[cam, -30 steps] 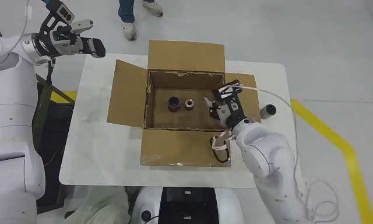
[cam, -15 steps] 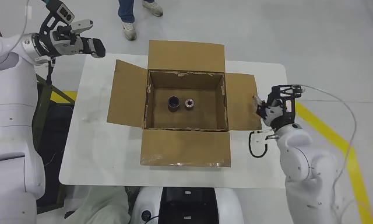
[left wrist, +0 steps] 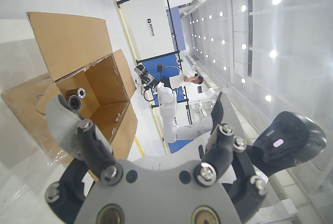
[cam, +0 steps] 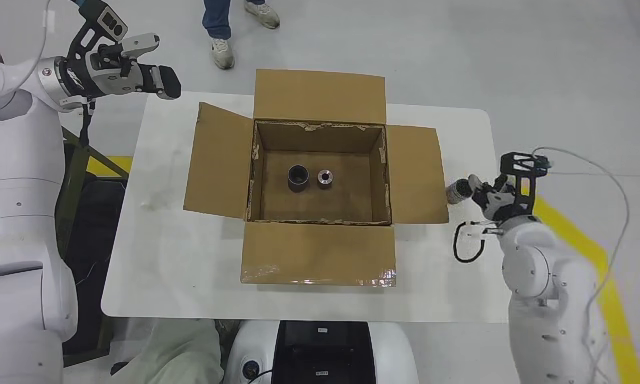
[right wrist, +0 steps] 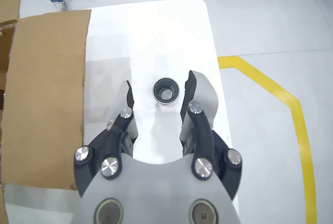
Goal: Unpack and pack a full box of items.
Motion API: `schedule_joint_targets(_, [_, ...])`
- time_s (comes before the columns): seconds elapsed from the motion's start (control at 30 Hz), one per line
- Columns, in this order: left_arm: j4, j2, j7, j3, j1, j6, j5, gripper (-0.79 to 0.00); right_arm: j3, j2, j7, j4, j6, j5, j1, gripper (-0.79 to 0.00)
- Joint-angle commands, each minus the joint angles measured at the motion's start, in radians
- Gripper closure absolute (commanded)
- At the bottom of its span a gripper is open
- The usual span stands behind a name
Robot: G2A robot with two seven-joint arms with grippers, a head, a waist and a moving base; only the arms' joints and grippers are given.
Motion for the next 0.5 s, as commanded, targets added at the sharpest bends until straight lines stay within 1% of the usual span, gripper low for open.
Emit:
schedule_joint_targets(0.0, [0.0,0.0,0.0,0.0,0.0,0.0,0.0,-0.785,-0.007,0.001,0.004,0.025,0.005,-0.005,0.01,-0.409])
schedule_joint_targets(0.03, [0.0,0.0,0.0,0.0,0.0,0.0,0.0,-0.785,-0.013,0.001,0.003,0.035,0.007,-0.011,0.017,-0.388])
schedule_joint_targets(0.1, [0.0,0.0,0.0,0.0,0.0,0.0,0.0,-0.785,-0.025,0.001,0.009,0.057,0.017,-0.023,0.027,-0.4])
schedule_joint_targets(0.13, [0.0,0.0,0.0,0.0,0.0,0.0,0.0,-0.785,-0.032,0.001,0.012,0.067,0.024,-0.031,0.032,-0.431])
schedule_joint_targets(0.23, [0.0,0.0,0.0,0.0,0.0,0.0,0.0,-0.785,-0.055,0.0,0.02,0.09,0.04,-0.042,0.045,-0.471])
schedule_joint_targets(0.33, [0.0,0.0,0.0,0.0,0.0,0.0,0.0,-0.785,-0.074,0.0,0.025,0.111,0.062,-0.058,0.052,-0.493])
schedule_joint_targets(0.4, [0.0,0.0,0.0,0.0,0.0,0.0,0.0,-0.785,-0.085,-0.001,0.028,0.126,0.076,-0.059,0.058,-0.529])
schedule_joint_targets(0.43, [0.0,0.0,0.0,0.0,0.0,0.0,0.0,-0.785,-0.09,-0.002,0.029,0.135,0.085,-0.058,0.061,-0.57])
schedule_joint_targets(0.47, [0.0,0.0,0.0,0.0,0.0,0.0,0.0,-0.785,-0.094,-0.003,0.03,0.144,0.094,-0.056,0.064,-0.585])
